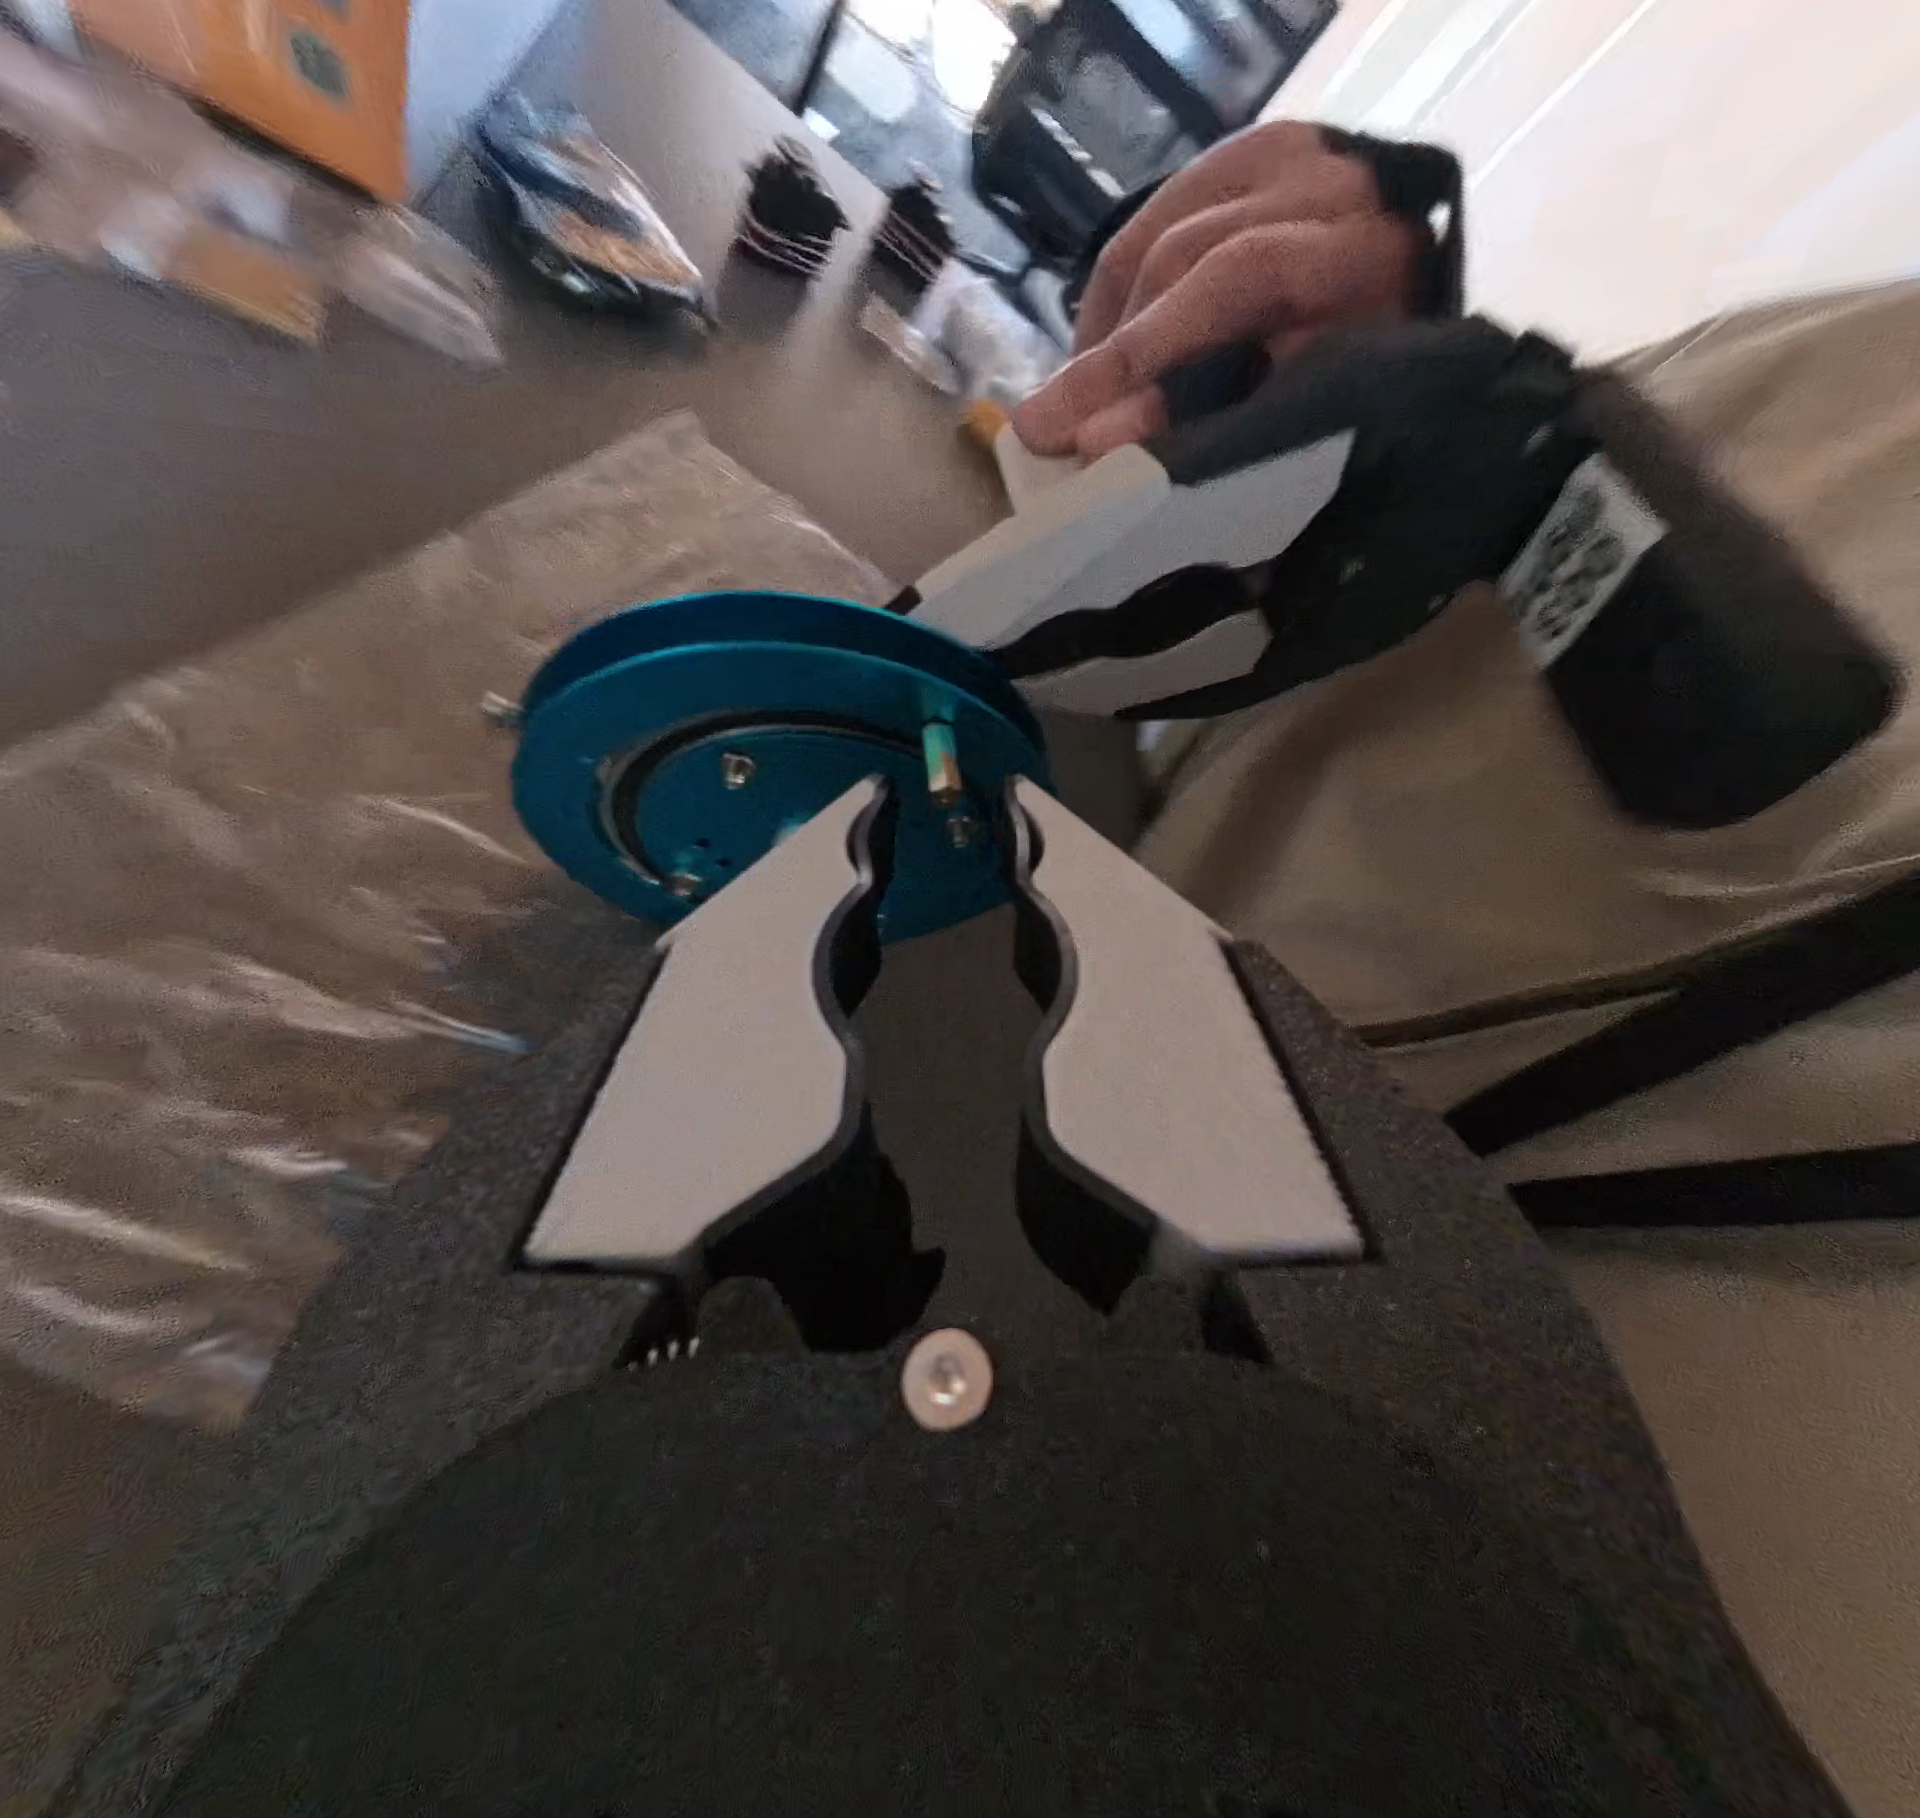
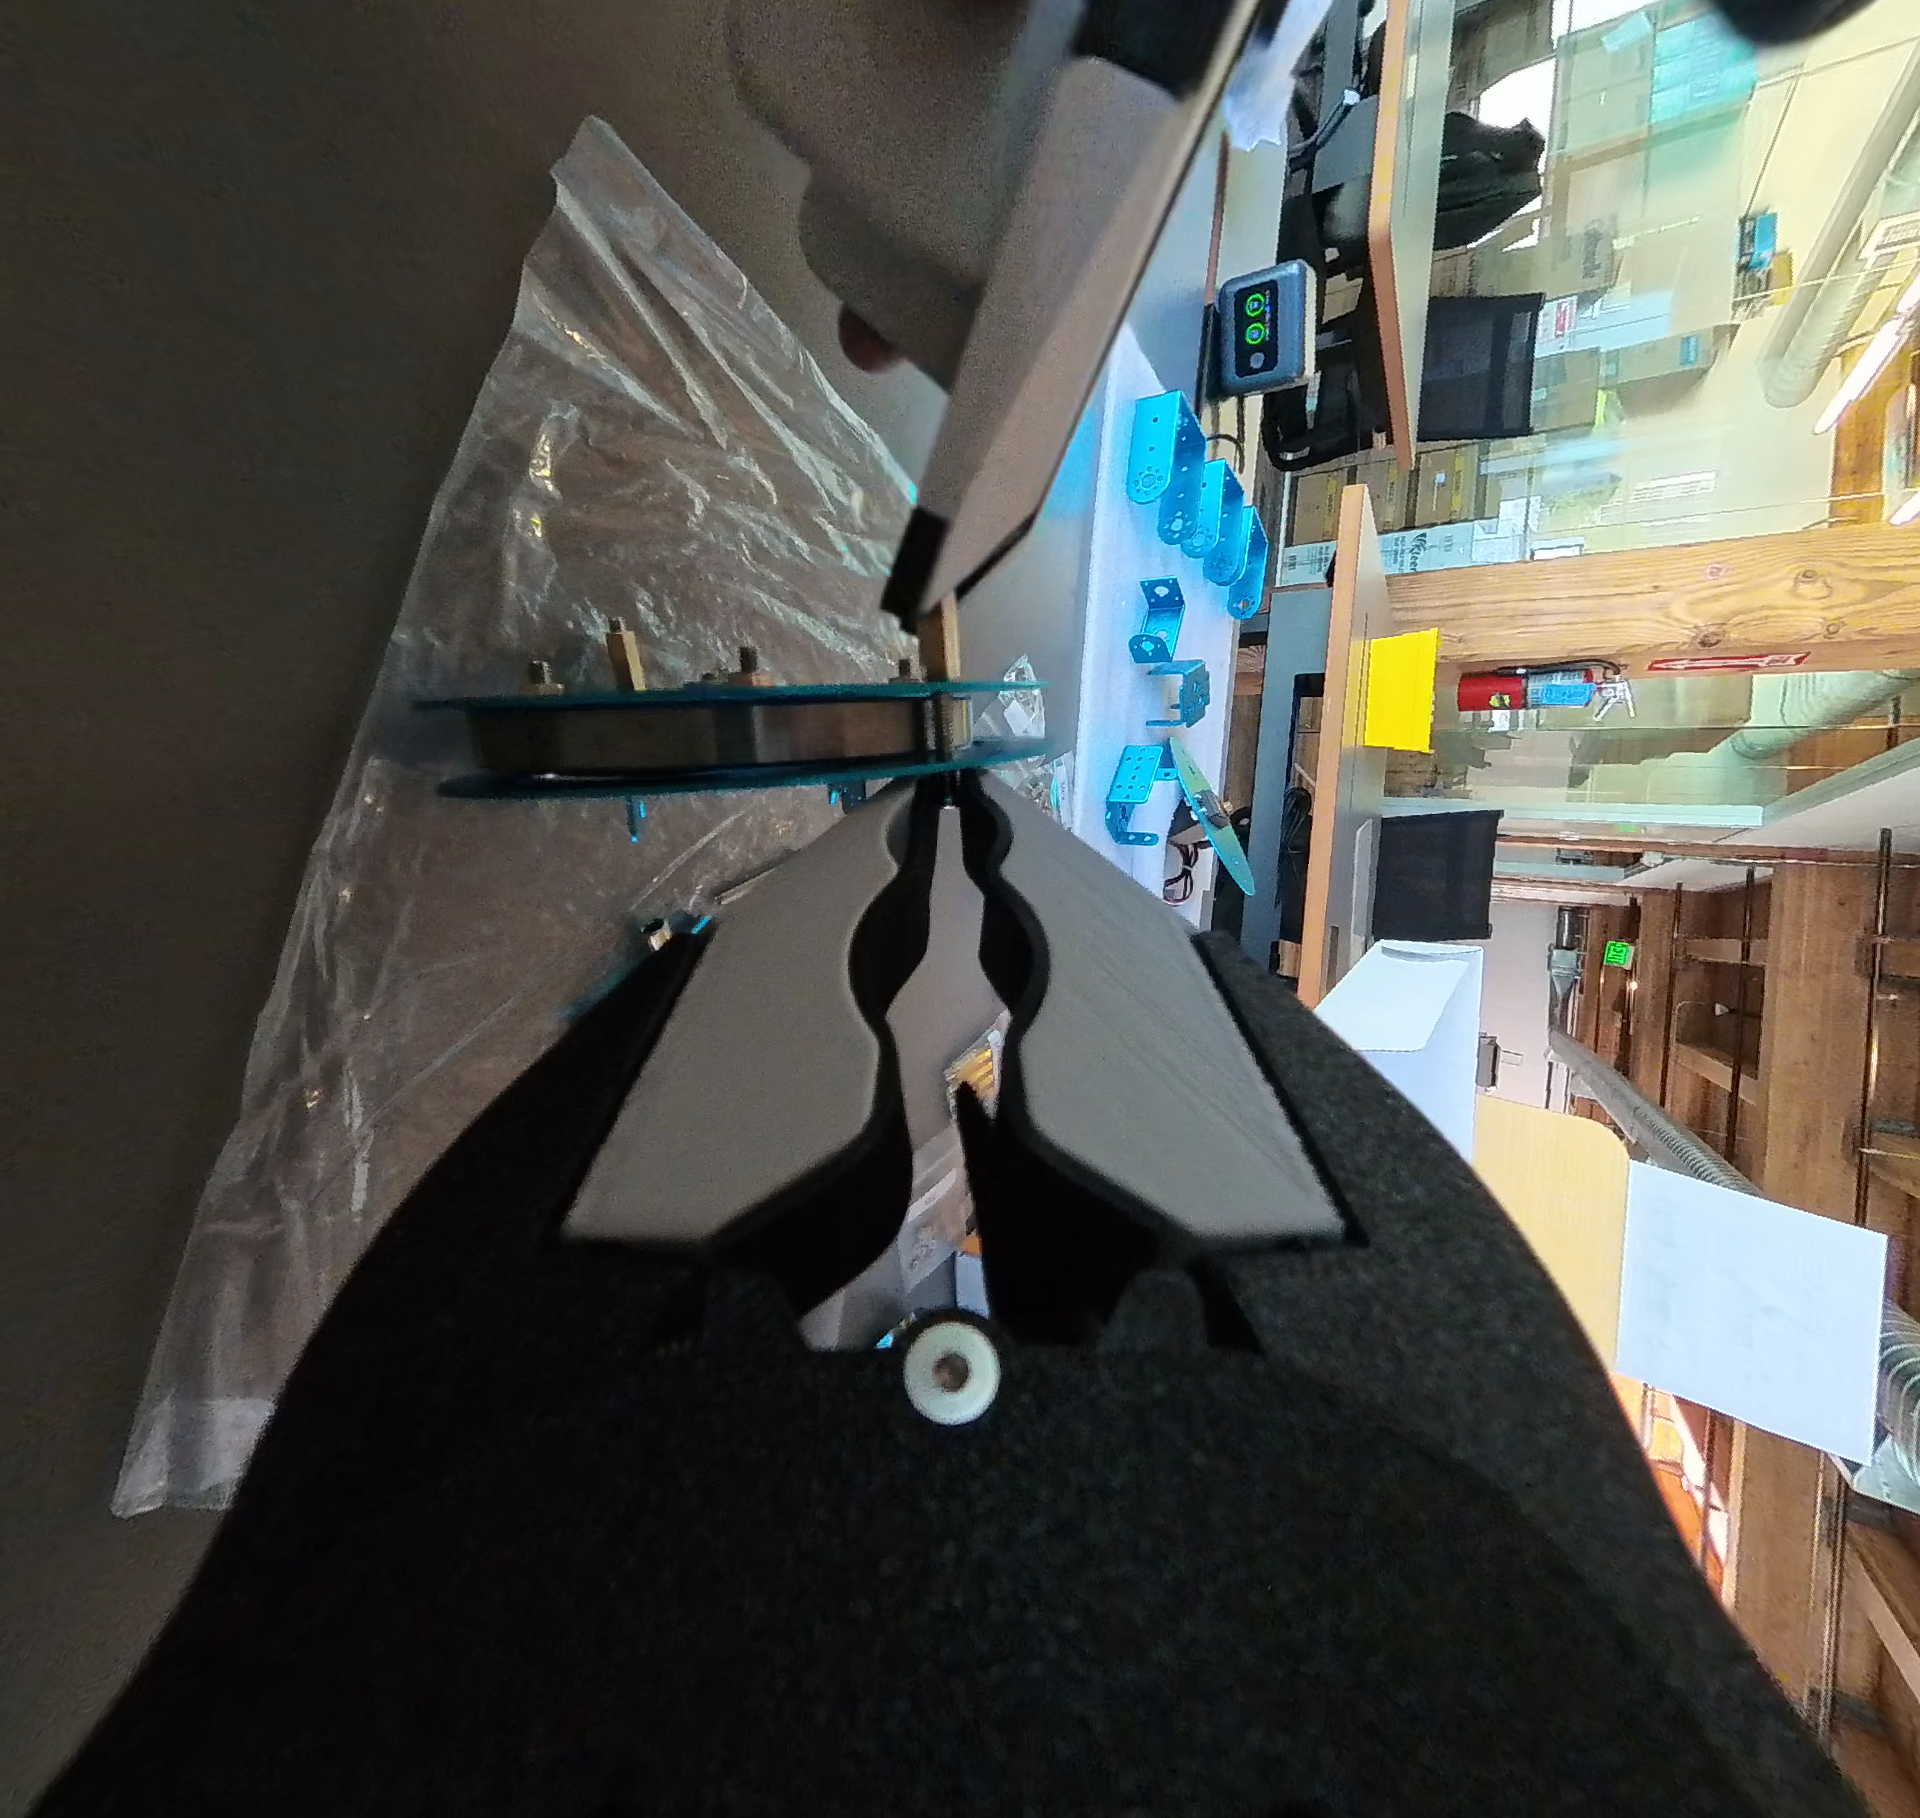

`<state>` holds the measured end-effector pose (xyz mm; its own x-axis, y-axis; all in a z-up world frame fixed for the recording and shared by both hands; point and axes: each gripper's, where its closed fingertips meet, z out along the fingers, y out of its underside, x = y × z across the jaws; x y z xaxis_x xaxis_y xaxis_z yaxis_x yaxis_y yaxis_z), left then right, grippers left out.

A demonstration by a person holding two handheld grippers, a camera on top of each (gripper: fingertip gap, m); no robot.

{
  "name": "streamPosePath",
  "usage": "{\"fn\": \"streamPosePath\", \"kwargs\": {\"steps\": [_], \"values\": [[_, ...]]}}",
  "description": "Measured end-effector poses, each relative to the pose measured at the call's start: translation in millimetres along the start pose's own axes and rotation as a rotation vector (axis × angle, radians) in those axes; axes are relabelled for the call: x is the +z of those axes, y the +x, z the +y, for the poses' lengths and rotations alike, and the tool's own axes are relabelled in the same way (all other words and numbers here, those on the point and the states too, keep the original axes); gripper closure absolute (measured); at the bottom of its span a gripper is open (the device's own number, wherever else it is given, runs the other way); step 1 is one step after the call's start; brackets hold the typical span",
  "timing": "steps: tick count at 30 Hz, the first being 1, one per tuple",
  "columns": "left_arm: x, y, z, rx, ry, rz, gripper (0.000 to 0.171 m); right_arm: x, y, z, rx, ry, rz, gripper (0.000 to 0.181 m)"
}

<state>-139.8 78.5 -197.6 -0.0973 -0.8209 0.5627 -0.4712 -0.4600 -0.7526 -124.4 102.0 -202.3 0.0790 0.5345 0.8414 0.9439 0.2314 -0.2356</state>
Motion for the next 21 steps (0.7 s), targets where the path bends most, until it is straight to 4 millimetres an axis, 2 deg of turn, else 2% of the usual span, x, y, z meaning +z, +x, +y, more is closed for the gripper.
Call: {"fn": "streamPosePath", "kwargs": {"steps": [2,5,11,12,16,18,21], "values": [[-1,1,-4,-0.138,-0.015,0.092,0.152,-1,-1,-2,-0.004,0.005,-0.003,0.179],[2,1,-6,-0.238,-0.074,0.163,0.154,-1,-2,-6,-0.013,0.012,-0.006,0.179],[7,5,3,-0.292,-0.219,0.200,0.158,-1,-1,-3,-0.012,0.004,-0.004,0.178],[7,5,2,-0.313,-0.225,0.209,0.167,-2,-1,-4,-0.009,0.008,-0.006,0.178],[7,4,1,-0.380,-0.234,0.269,0.167,-3,-1,-4,-0.015,0.014,-0.002,0.178],[7,4,2,-0.320,-0.233,0.259,0.167,-3,-1,-5,-0.018,0.018,0.005,0.178],[8,3,6,0.009,-0.268,0.113,0.168,-6,-1,-7,0.040,0.038,-0.034,0.179]]}}
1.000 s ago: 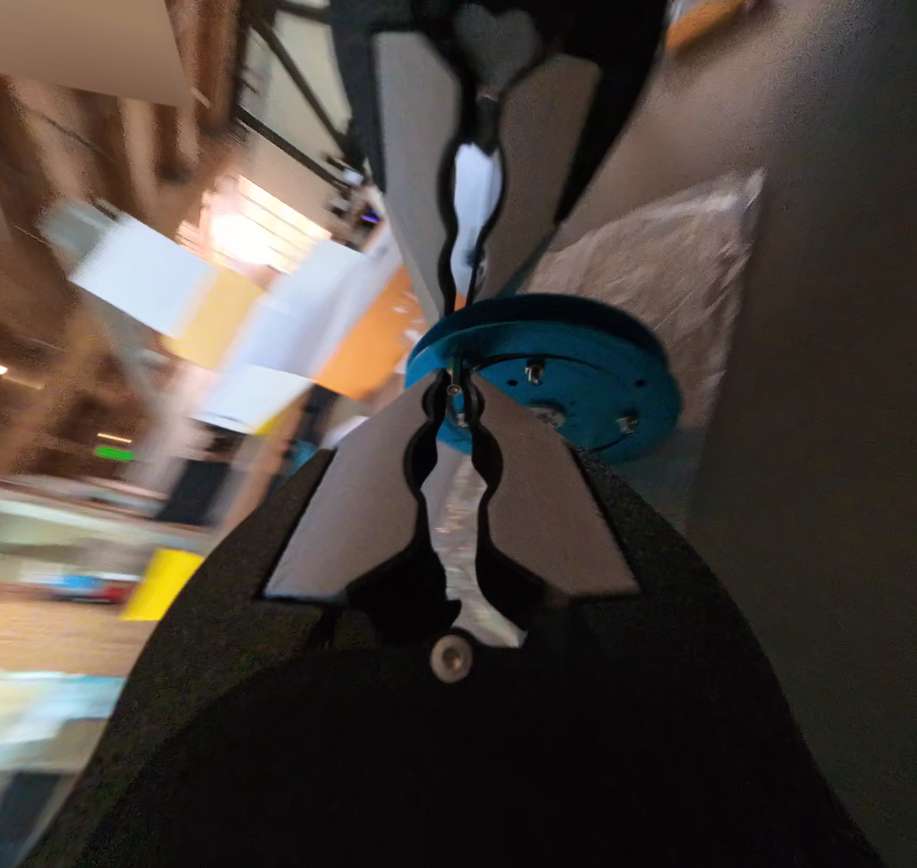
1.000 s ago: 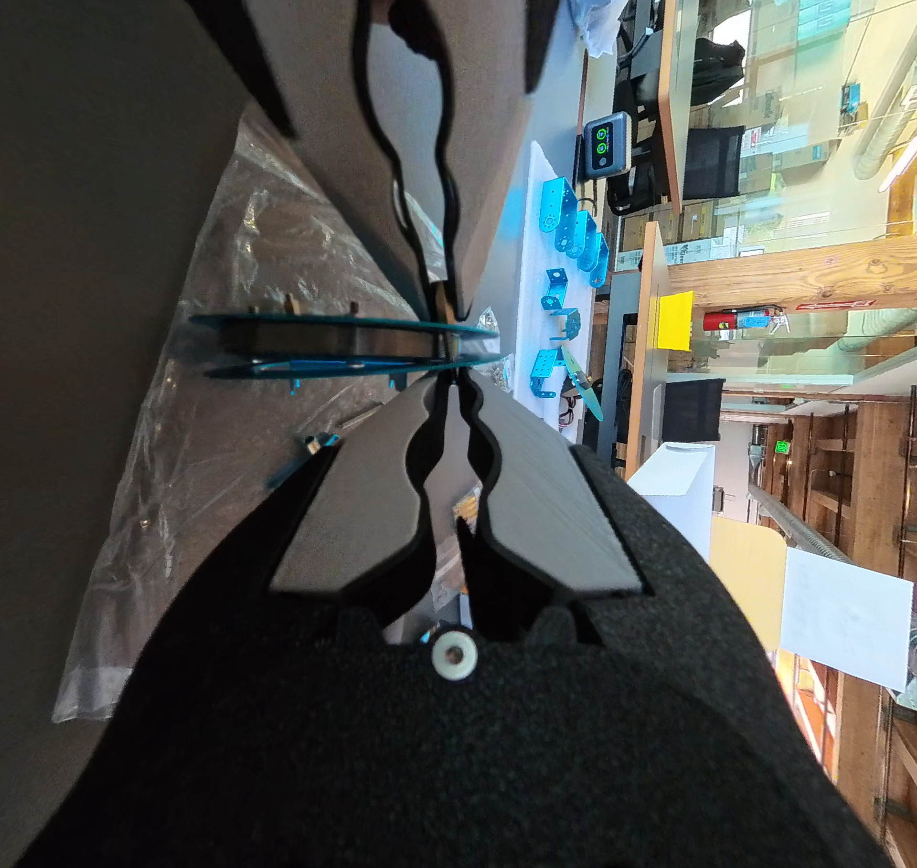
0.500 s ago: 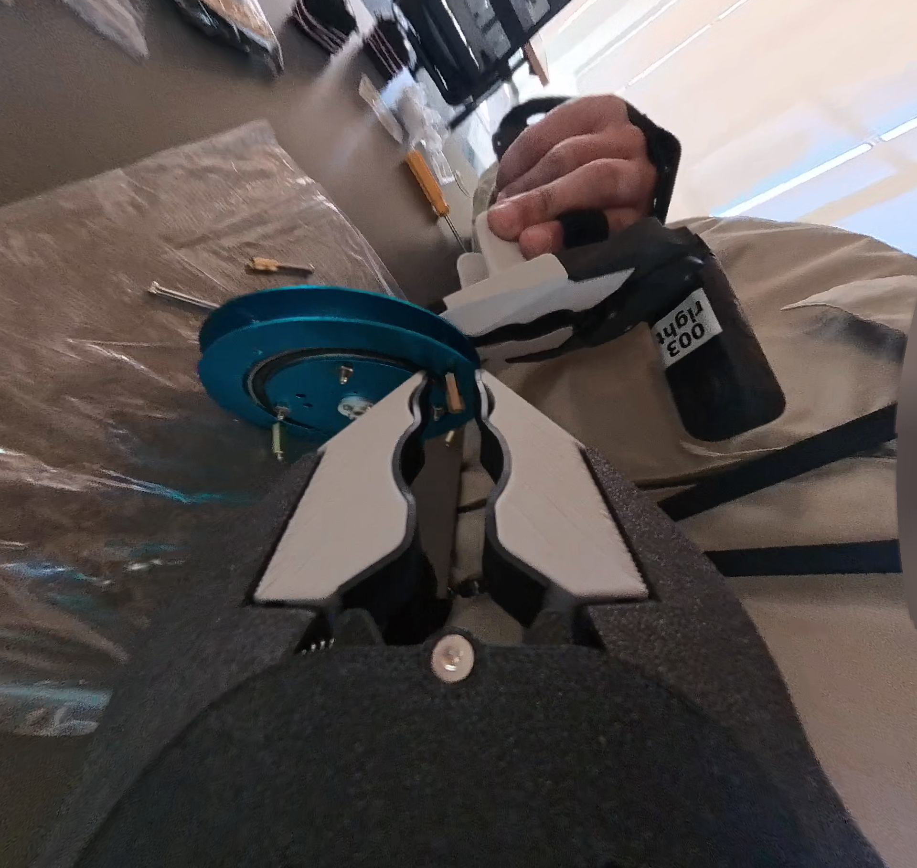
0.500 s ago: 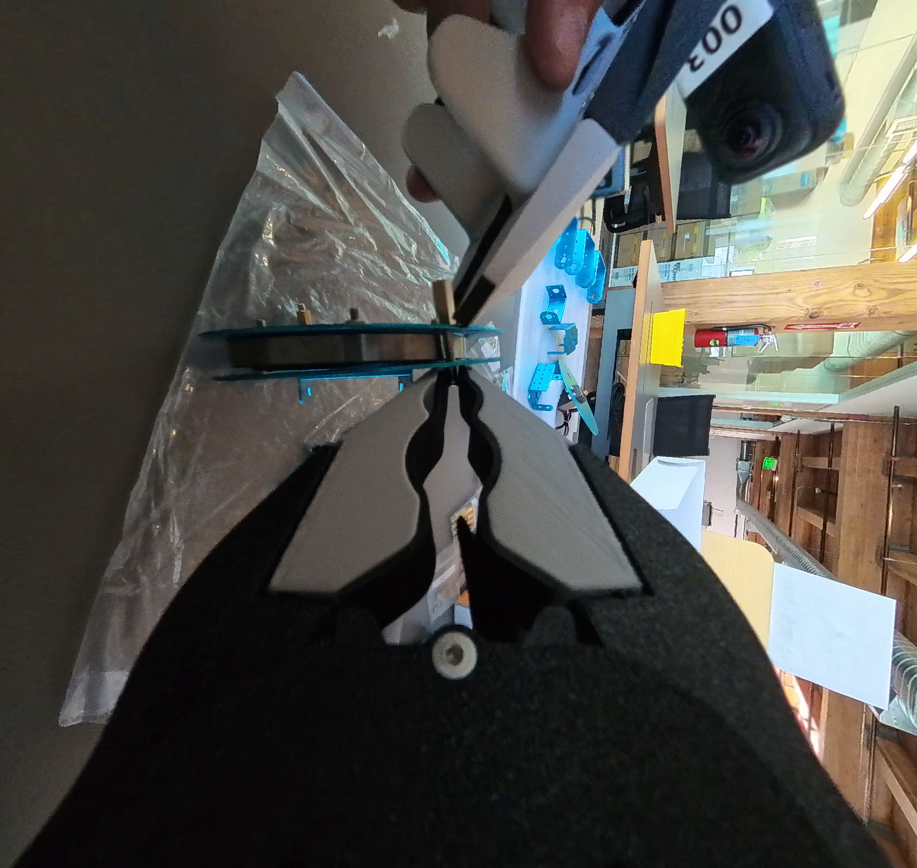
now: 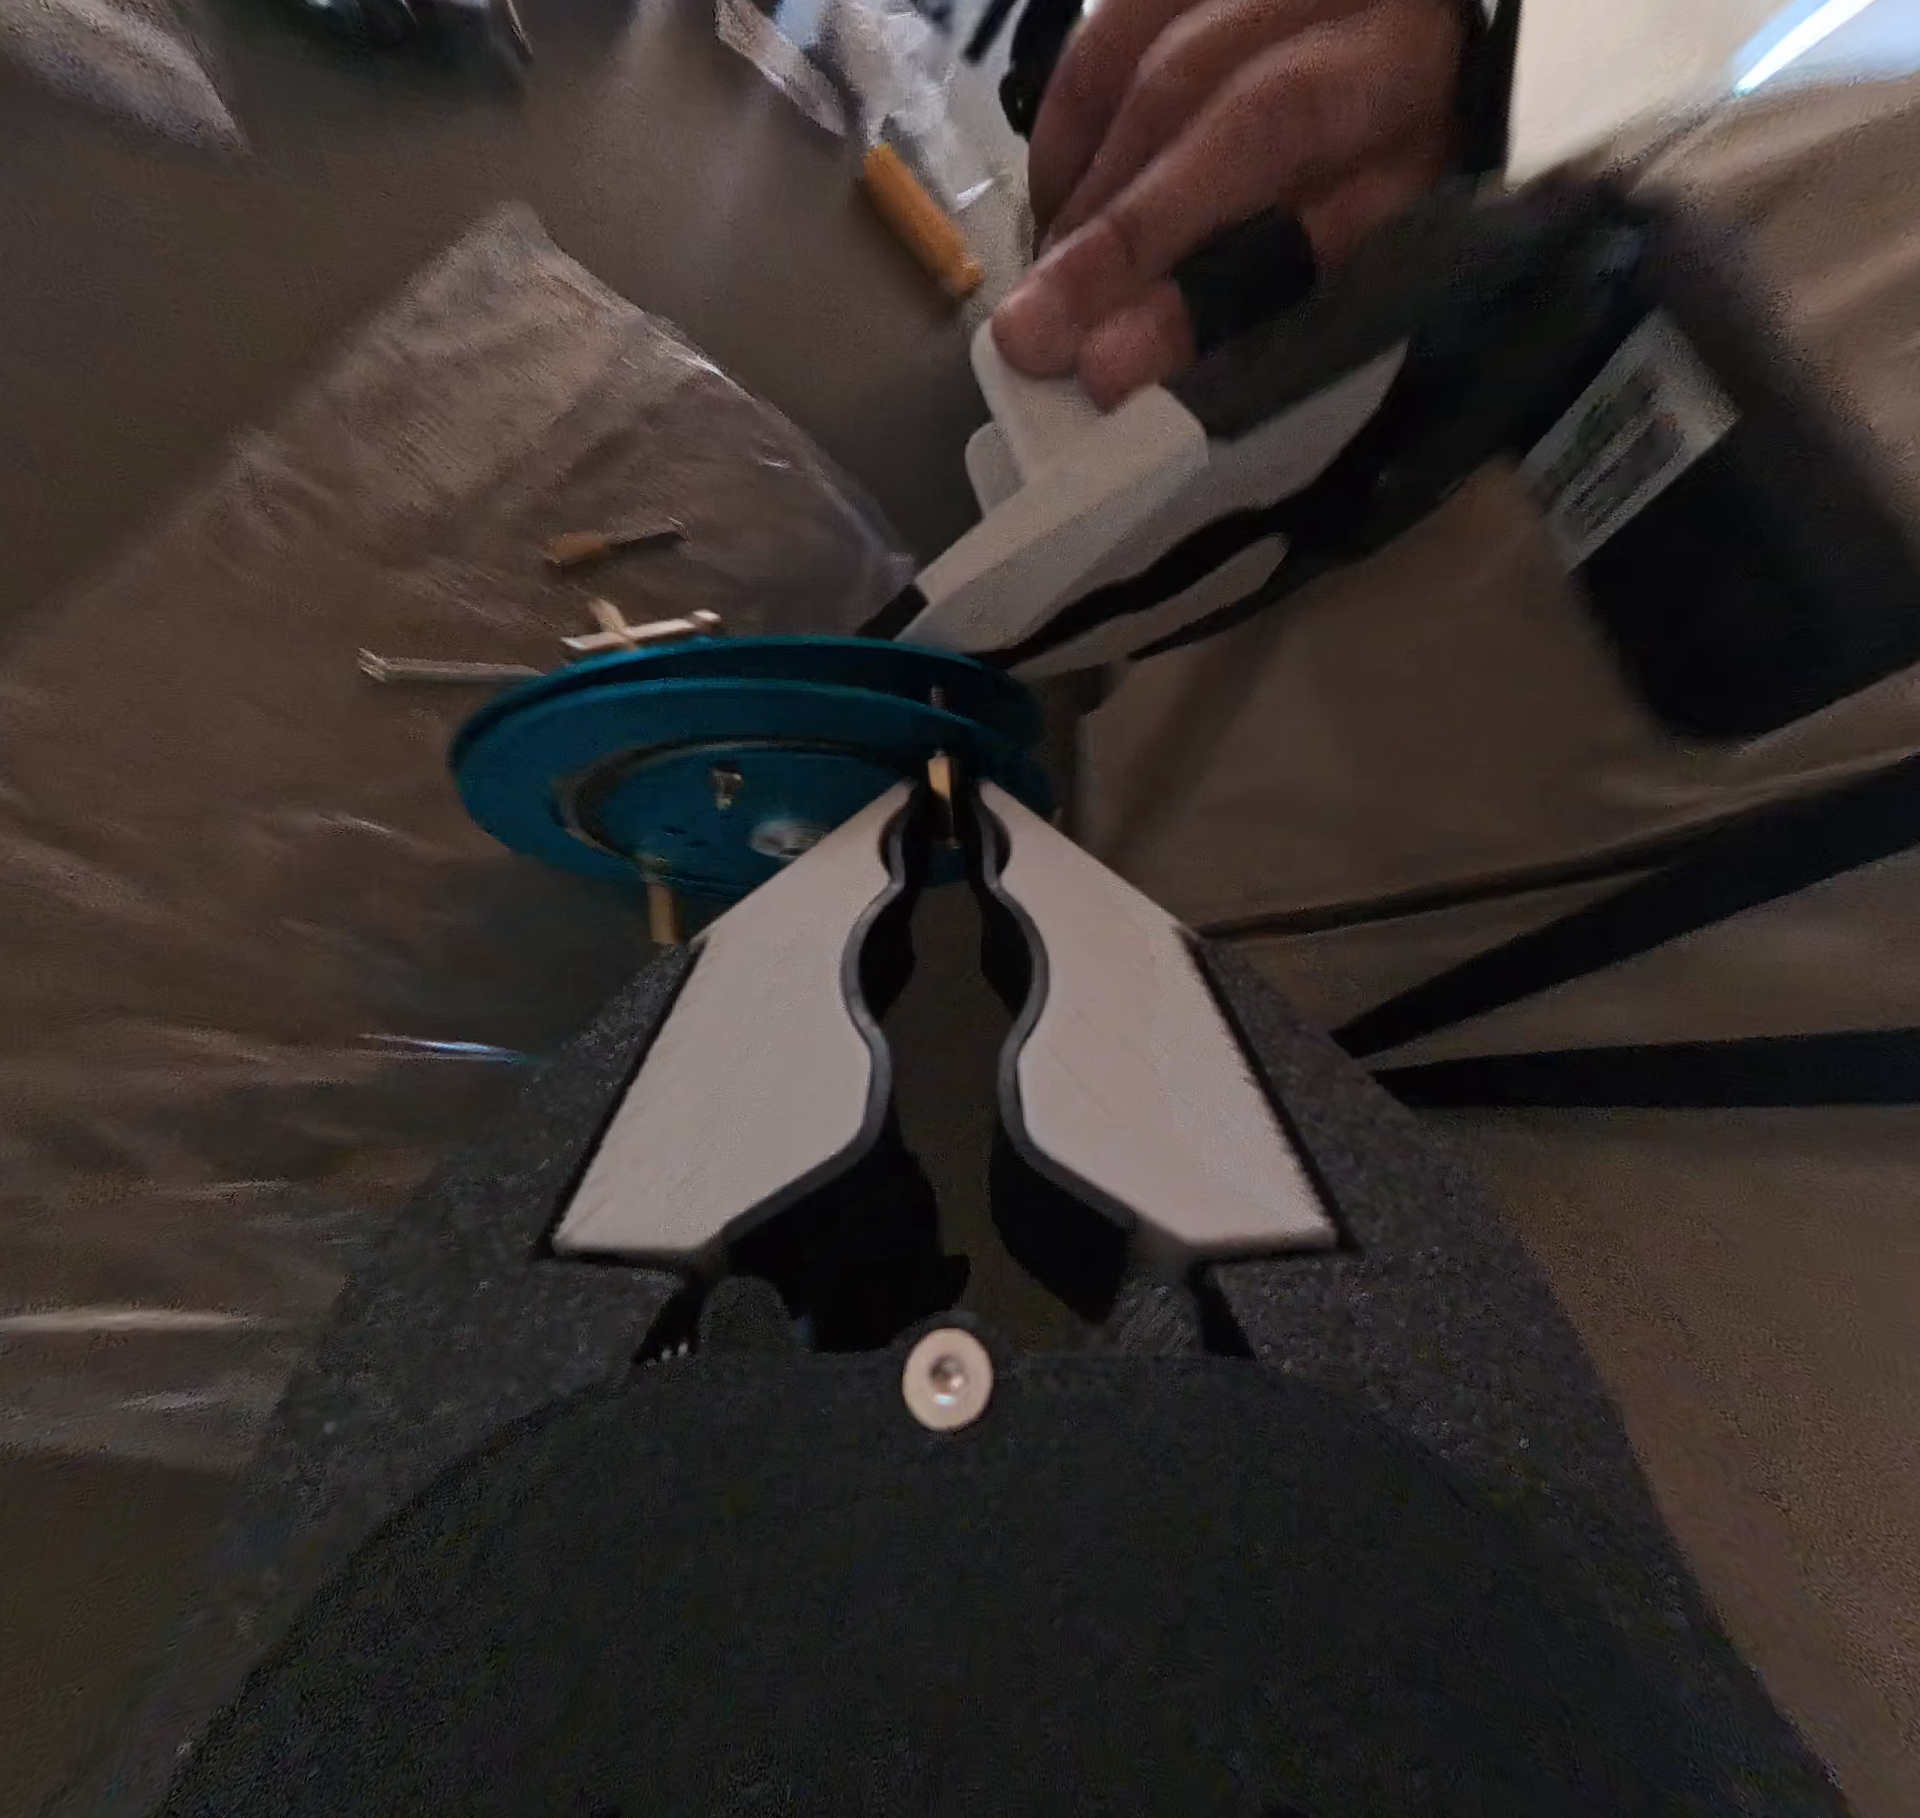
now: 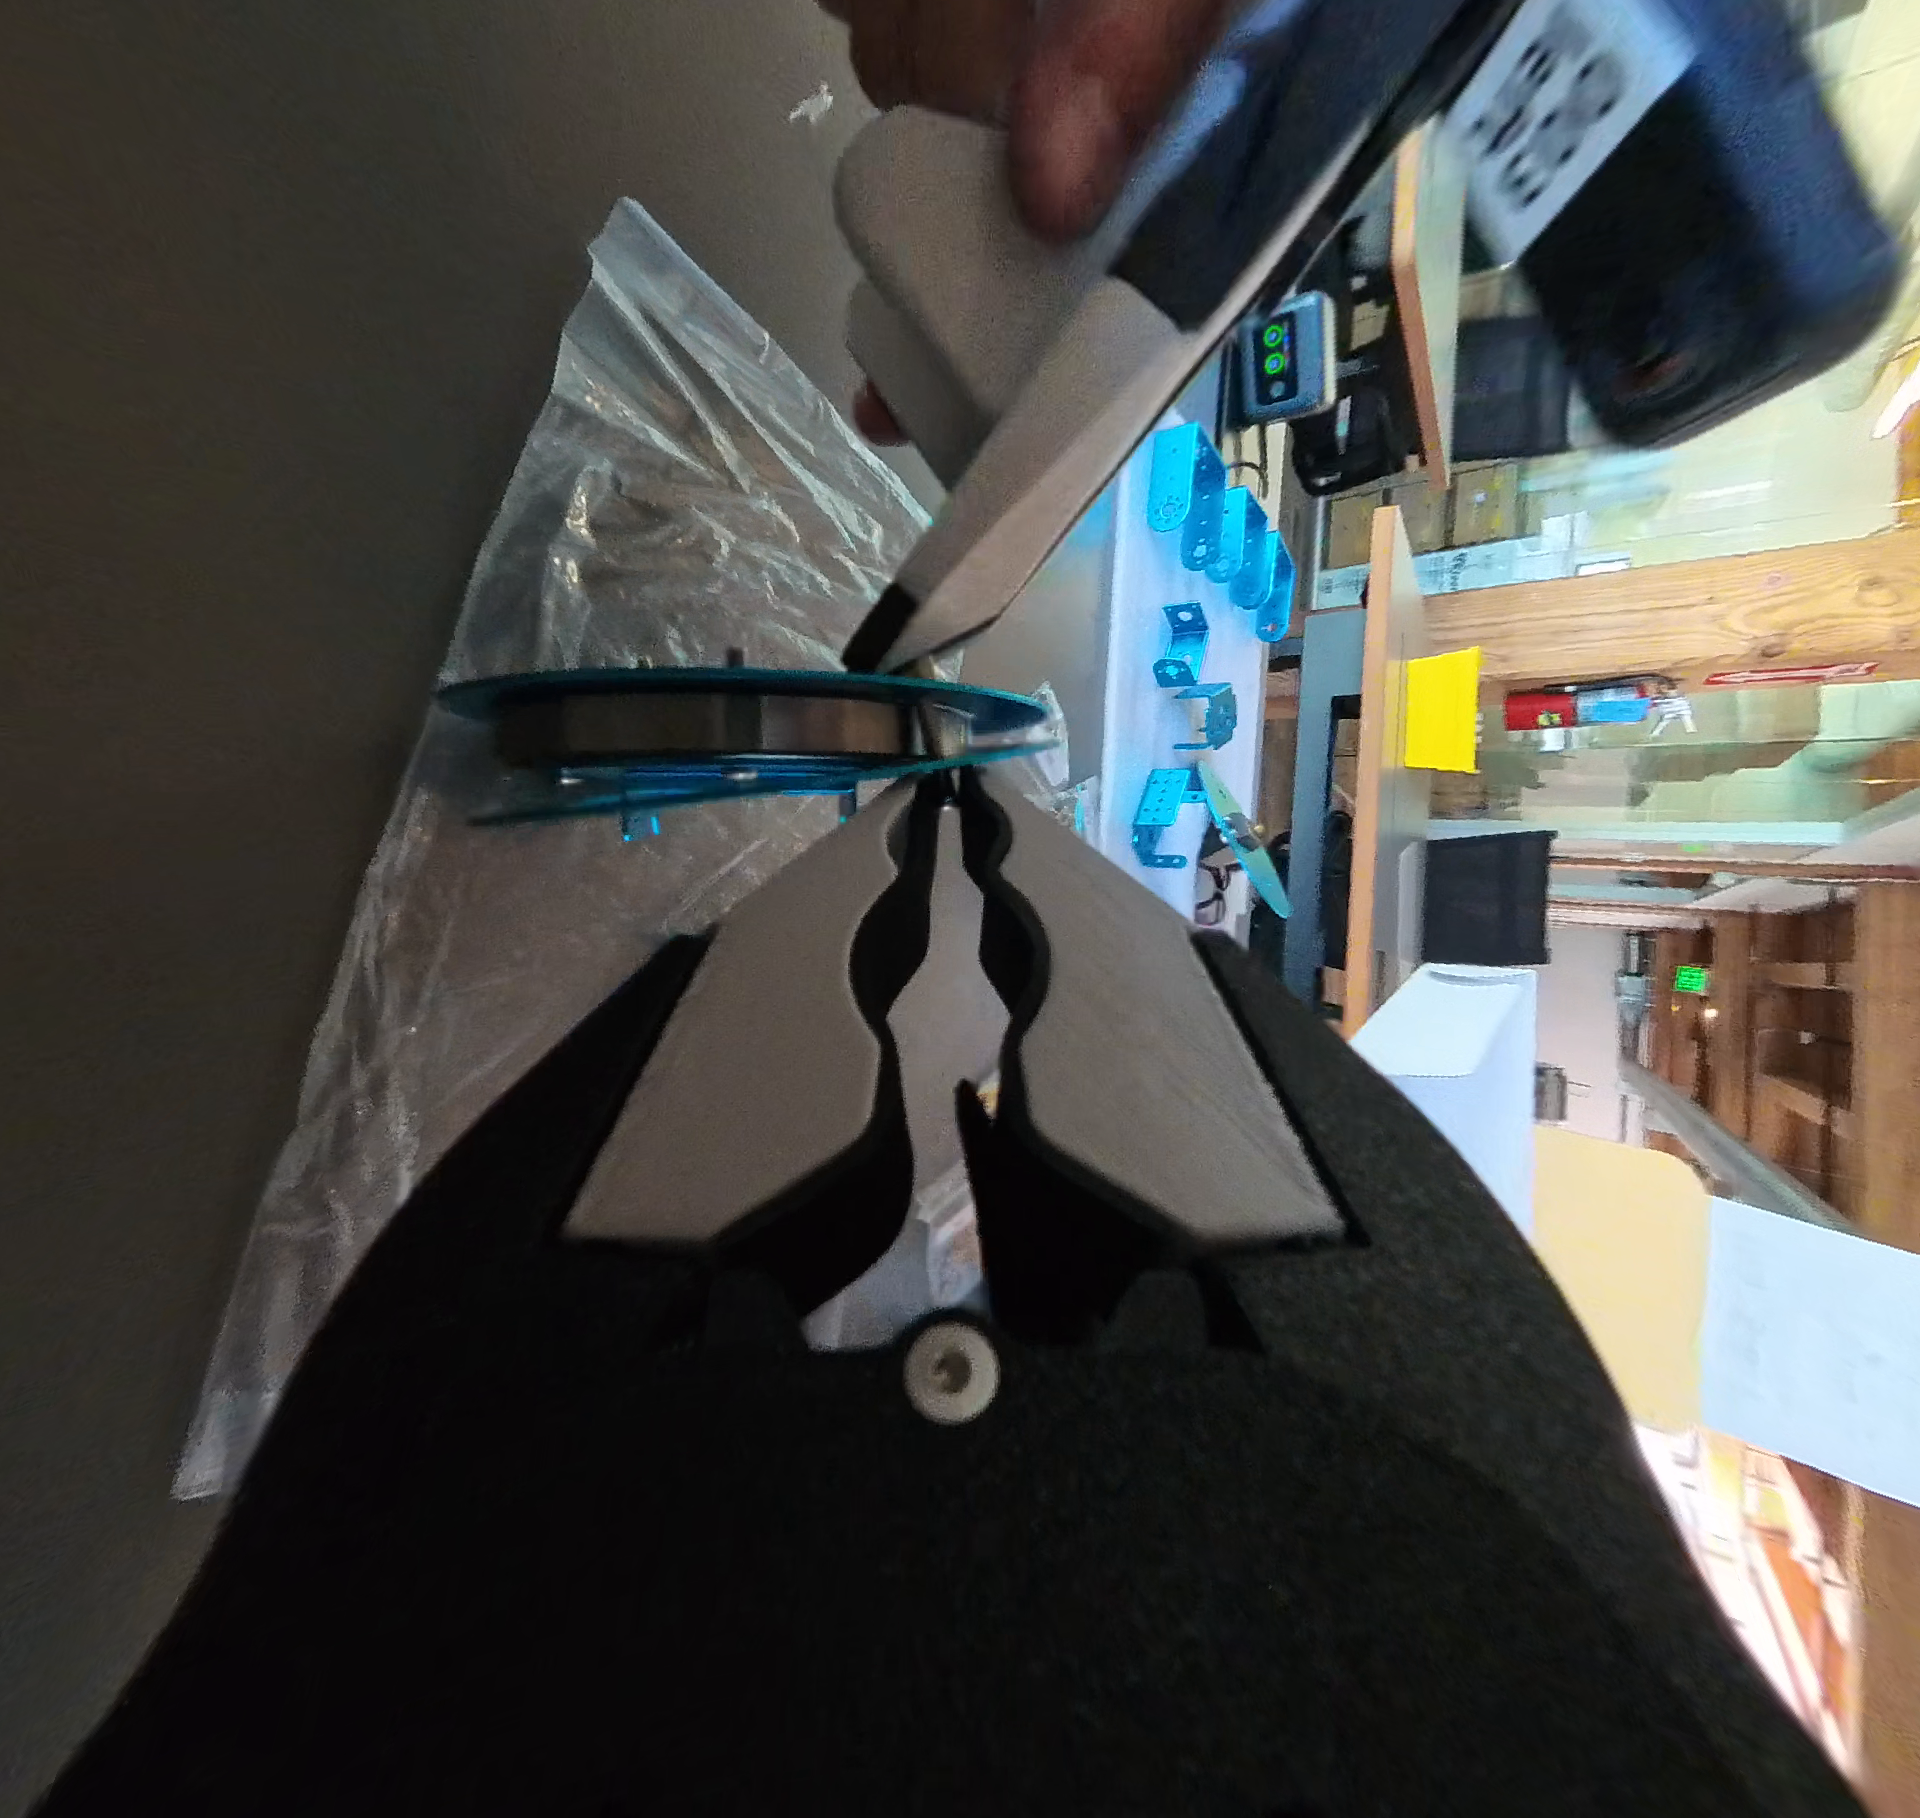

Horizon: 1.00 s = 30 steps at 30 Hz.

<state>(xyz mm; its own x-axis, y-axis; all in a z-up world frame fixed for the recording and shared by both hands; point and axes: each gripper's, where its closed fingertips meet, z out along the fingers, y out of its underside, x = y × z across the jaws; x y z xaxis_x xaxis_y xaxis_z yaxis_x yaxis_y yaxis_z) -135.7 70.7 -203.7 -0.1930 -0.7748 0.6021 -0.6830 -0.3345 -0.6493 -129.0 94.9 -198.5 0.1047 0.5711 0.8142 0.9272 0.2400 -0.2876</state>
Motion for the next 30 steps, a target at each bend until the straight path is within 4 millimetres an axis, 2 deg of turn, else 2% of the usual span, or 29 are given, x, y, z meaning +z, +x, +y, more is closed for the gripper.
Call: {"fn": "streamPosePath", "kwargs": {"steps": [7,12,16,17,21,23,27,30], "values": [[-5,-17,-4,0.822,-0.144,-0.656,0.168,-1,1,1,0.055,-0.008,-0.031,0.179],[-9,-24,-13,1.266,-0.103,-1.025,0.168,0,2,5,0.103,-0.021,-0.046,0.179],[-12,-22,-18,1.649,-0.028,-1.340,0.170,0,-1,5,0.150,-0.010,-0.077,0.179],[-12,-21,-19,1.697,0.002,-1.379,0.169,-1,-1,5,0.157,-0.010,-0.085,0.179],[-11,-21,-22,1.684,0.074,-1.411,0.168,-1,-1,9,0.175,-0.022,-0.096,0.179],[-9,-20,-21,1.635,0.109,-1.346,0.167,-3,-2,10,0.187,-0.018,-0.107,0.179],[-9,-18,-15,1.170,0.194,-0.987,0.161,-4,-6,8,0.189,0.001,-0.119,0.178],[-10,-16,-6,0.784,0.181,-0.709,0.161,-3,-6,3,0.173,0.007,-0.112,0.178]]}}
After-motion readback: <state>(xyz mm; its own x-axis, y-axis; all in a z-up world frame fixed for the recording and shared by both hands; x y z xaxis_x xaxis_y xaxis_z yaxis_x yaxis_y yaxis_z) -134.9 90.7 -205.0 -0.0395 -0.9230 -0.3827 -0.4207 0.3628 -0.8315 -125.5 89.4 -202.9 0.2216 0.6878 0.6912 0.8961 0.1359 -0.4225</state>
